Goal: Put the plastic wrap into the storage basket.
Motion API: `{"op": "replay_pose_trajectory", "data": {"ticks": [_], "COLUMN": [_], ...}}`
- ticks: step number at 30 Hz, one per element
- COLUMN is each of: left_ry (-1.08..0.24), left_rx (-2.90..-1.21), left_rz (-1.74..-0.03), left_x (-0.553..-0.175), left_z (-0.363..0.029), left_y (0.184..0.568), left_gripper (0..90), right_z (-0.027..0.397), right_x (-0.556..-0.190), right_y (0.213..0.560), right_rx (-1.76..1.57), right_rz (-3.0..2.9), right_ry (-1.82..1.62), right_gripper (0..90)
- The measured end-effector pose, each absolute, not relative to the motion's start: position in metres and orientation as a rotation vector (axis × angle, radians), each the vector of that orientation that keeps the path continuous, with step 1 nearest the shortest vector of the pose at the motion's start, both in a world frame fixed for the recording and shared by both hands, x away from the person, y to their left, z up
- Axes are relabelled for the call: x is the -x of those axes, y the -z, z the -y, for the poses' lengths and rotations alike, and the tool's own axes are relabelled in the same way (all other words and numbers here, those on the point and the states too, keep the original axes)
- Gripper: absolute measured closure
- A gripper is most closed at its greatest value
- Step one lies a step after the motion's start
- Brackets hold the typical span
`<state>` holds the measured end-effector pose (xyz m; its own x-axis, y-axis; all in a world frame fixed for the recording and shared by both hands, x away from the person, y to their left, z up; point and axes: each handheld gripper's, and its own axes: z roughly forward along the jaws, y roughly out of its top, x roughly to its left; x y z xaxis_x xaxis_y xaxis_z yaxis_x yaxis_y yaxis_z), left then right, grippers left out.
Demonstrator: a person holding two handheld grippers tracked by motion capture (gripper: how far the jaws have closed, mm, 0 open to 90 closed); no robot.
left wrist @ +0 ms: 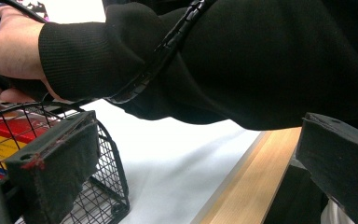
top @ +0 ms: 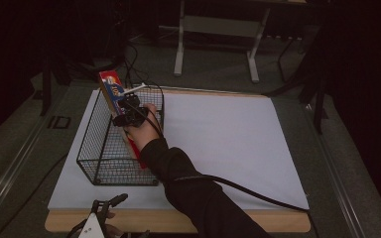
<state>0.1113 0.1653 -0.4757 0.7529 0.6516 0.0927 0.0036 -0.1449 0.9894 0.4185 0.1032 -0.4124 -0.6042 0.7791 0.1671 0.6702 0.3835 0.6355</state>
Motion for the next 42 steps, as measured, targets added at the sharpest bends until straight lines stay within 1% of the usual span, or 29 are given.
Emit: {"op": "replay_pose_trajectory", "data": {"ticks": [4, 7, 12, 16, 20, 25, 34, 38, 42], "left_ry": [-0.610, -0.609, -0.599, -0.603, -0.603, -0.599, -0.599, -0.595, -0.596], "left_rx": [-1.639, -1.639, -1.642, -1.642, -1.645, -1.646, -1.645, -1.648, -1.648], "left_rz": [-0.532, -0.530, -0.531, -0.526, -0.527, -0.529, -0.529, -0.530, -0.529], "left_x": [-0.111, -0.111, -0.112, -0.112, -0.112, -0.113, -0.112, -0.113, -0.113], "left_z": [-0.165, -0.165, -0.165, -0.165, -0.165, -0.164, -0.165, -0.165, -0.165], "left_y": [0.476, 0.476, 0.476, 0.476, 0.476, 0.476, 0.476, 0.477, 0.477], "left_gripper": [0.2, 0.2, 0.2, 0.2, 0.2, 0.2, 0.2, 0.2, 0.2], "right_z": [-0.104, -0.106, -0.105, -0.100, -0.093, -0.099, -0.105, -0.106, -0.106], "right_x": [-0.419, -0.424, -0.424, -0.426, -0.430, -0.429, -0.435, -0.436, -0.437], "right_y": [0.414, 0.423, 0.434, 0.438, 0.449, 0.451, 0.467, 0.467, 0.466], "right_rx": [-1.305, -1.283, -1.342, -1.388, -1.454, -1.411, -1.419, -1.403, -1.379], "right_rz": [-2.479, -2.488, -2.522, -2.534, -2.564, -2.578, -2.621, -2.633, -2.654], "right_ry": [-1.020, -0.963, -0.927, -0.903, -0.890, -0.866, -0.798, -0.786, -0.770], "right_gripper": [39.3, 39.4, 39.4, 39.4, 39.1, 38.8, 38.1, 37.7, 35.0]}}
